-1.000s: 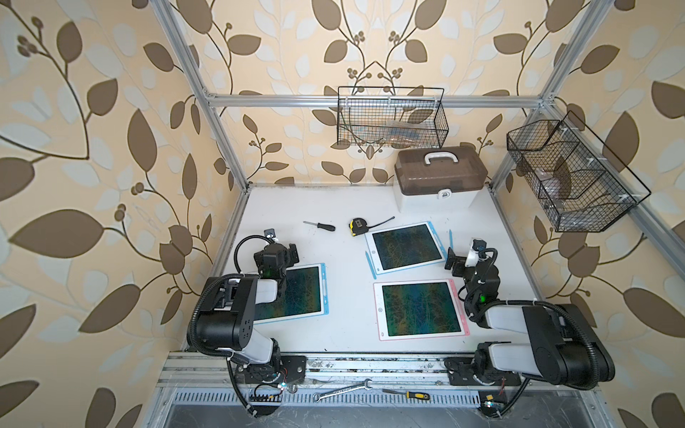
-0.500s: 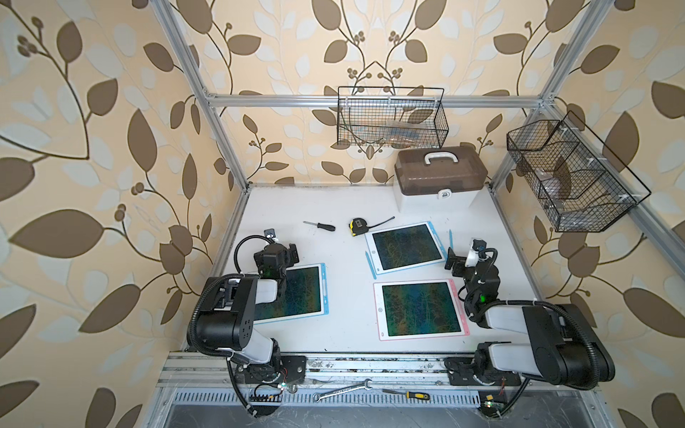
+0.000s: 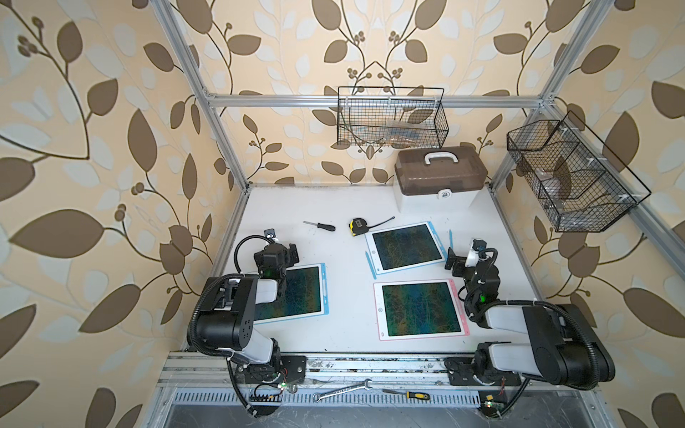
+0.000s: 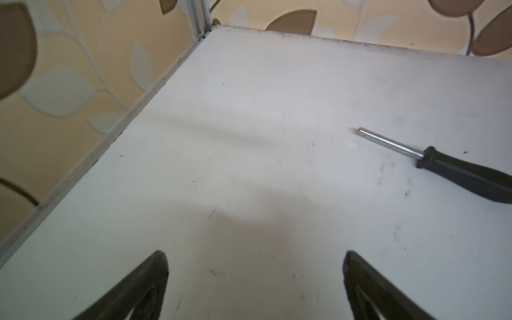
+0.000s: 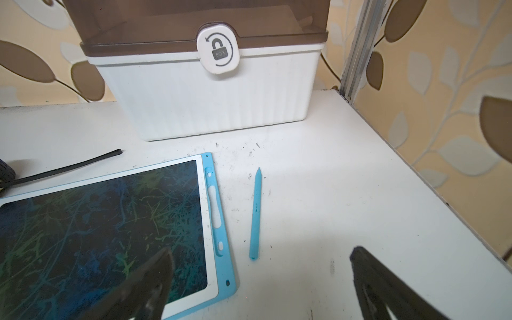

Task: Place the stylus back onto the writing tablet
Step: Adjust the stylus at the center of the board.

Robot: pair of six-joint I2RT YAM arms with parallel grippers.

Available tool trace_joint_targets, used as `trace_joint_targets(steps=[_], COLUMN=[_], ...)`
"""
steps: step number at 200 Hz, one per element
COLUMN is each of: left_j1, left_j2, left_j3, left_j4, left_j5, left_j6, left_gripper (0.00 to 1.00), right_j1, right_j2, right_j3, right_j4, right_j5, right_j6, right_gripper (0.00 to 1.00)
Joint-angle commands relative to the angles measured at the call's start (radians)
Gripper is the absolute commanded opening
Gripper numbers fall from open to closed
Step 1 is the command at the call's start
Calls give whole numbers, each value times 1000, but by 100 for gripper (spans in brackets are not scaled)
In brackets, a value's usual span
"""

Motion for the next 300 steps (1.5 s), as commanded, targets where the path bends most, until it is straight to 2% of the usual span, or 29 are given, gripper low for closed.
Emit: trace_joint_targets(steps=[1, 163, 186, 198, 215, 250, 277, 300], left_j1=[-3, -2, -3, -4, -4, -4, -6, -15], left_j2=[-14, -10, -19, -27, -108, -240, -328, -354], left_j3=[-3, -1, -7, -6, 107, 189, 265, 355], left_j4=[28, 28, 33, 46, -238, -503, -745, -949], left_j5=[3, 3, 2, -18, -32, 35, 81, 150], left_j6=[-3, -4, -3, -2, -21, -81, -212, -315], left_gripper=[99, 99, 99, 99, 99, 99, 99, 99], right_j1=[5, 2, 10, 17, 27, 118, 199, 239], right_j2=[-1, 2, -9, -52, -137, -340, -458, -456], right_j3=[14, 17, 11, 28, 70, 110, 203, 364], right_j4=[27, 24, 32, -27, -167, -374, -620, -939], right_j5=[14, 13, 21, 44, 39, 124, 292, 373], right_j6=[-10, -10, -15, -12, -32, -46, 99, 253], right_gripper=[100, 100, 100, 100, 100, 100, 100, 100])
